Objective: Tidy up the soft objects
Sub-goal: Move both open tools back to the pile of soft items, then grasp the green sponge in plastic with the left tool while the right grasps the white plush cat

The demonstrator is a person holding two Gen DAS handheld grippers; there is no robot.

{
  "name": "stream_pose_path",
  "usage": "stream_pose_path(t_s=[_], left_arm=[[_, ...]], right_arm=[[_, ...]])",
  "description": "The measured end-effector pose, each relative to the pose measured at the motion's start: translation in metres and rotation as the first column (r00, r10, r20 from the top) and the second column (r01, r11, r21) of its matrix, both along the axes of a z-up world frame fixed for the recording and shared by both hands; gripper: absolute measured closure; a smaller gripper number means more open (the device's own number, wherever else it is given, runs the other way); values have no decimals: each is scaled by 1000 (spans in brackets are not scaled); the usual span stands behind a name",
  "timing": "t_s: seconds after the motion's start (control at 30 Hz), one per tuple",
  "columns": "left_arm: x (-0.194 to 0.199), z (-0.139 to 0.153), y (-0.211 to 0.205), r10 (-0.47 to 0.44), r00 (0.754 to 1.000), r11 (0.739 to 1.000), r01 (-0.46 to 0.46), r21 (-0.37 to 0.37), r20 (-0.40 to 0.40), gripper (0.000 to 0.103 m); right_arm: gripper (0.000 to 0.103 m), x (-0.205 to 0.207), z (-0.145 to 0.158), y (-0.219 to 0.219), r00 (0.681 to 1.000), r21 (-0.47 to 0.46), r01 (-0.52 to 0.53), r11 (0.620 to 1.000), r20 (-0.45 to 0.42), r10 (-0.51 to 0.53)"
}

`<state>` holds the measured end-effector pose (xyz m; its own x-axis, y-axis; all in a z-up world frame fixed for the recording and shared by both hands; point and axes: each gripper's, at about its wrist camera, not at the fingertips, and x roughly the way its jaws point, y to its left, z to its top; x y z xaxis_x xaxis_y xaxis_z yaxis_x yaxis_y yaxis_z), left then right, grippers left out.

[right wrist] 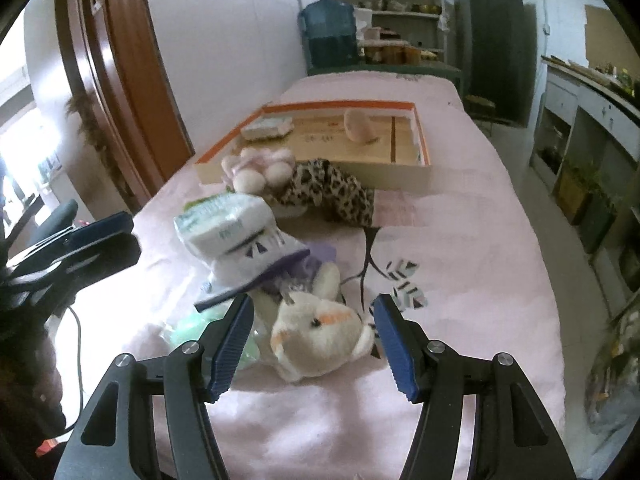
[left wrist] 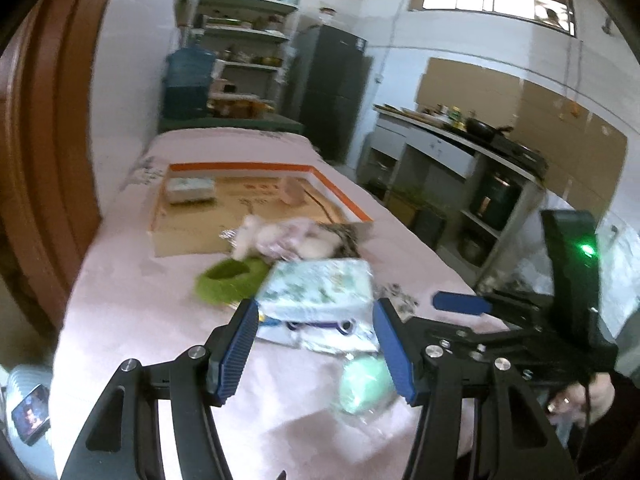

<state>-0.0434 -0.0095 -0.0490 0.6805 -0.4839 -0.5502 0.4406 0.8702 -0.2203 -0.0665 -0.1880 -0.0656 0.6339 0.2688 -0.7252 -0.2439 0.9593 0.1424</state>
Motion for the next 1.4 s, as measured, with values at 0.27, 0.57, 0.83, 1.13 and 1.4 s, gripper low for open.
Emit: stream_pose_path(t_s=[0.27, 0.57, 0.83, 1.13, 1.4], left_arm=[[-14, -12, -13, -129, 991, 991, 130, 25, -17, 44], [-12, -31, -27, -215, 974, 974, 219, 52, -70, 44], [-5, -48, -37, -252, 961, 964, 259, 60, -114, 44], [4, -62, -44, -284, 944, 955, 294, 36, -170, 47], [6, -64, -43, -276, 945, 958, 285, 28, -176, 56]], right_arm=[[34, 8, -17, -2, 998, 18, -17, 1000, -57, 18], [28, 16, -26, -6, 997, 8, -21, 1000, -77, 21], [28, 22, -32, -8, 995, 17, -20, 1000, -99, 22], [28, 26, -35, -8, 993, 26, -25, 999, -111, 28], [45, 27, -36, -5, 991, 49, -43, 998, -126, 49]])
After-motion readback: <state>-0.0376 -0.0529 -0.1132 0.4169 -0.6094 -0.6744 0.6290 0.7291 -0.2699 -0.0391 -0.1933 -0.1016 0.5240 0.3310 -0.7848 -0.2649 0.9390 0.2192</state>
